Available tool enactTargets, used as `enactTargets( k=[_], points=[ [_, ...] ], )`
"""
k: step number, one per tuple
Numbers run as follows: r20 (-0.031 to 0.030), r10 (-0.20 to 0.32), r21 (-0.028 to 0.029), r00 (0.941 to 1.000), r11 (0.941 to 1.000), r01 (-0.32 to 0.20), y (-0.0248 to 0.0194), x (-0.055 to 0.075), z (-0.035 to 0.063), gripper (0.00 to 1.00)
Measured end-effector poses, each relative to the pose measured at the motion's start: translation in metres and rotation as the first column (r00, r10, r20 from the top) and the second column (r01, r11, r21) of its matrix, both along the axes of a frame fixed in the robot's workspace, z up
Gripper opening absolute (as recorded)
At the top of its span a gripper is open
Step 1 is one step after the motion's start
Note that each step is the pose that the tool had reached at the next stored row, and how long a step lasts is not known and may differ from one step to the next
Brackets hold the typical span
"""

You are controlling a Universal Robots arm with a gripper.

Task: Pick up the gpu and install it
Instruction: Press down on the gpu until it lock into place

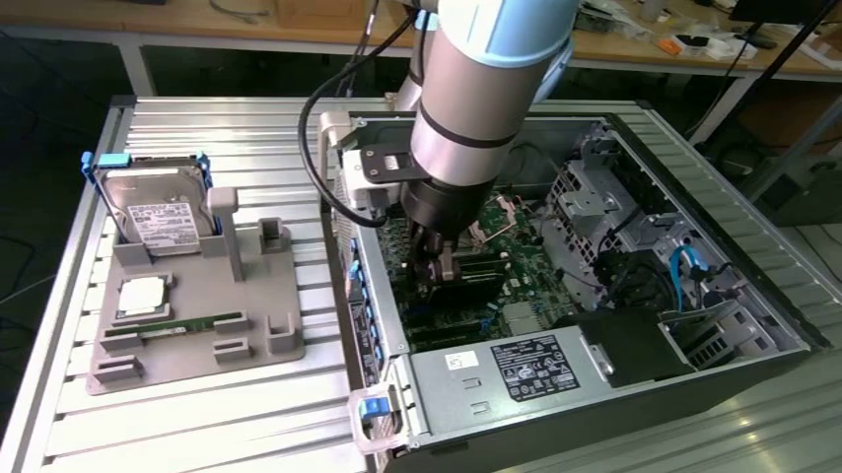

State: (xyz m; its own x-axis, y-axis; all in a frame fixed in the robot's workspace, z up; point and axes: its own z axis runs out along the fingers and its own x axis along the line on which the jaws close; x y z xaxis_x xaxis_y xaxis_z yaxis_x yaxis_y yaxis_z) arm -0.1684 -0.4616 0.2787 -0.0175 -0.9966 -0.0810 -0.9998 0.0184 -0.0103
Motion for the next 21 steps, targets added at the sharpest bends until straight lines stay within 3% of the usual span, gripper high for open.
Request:
enactTargets(
  k=[16, 21],
  points=[
    [0.0023, -0.003, -0.0011, 1.0000, 1.0000, 0.003, 0.0021, -0.011, 0.0036, 0.10],
    [0.0073, -0.004, -0.0018, 1.0000, 1.0000, 0.004, 0.0044, -0.022, 0.0067, 0.10]
  ],
)
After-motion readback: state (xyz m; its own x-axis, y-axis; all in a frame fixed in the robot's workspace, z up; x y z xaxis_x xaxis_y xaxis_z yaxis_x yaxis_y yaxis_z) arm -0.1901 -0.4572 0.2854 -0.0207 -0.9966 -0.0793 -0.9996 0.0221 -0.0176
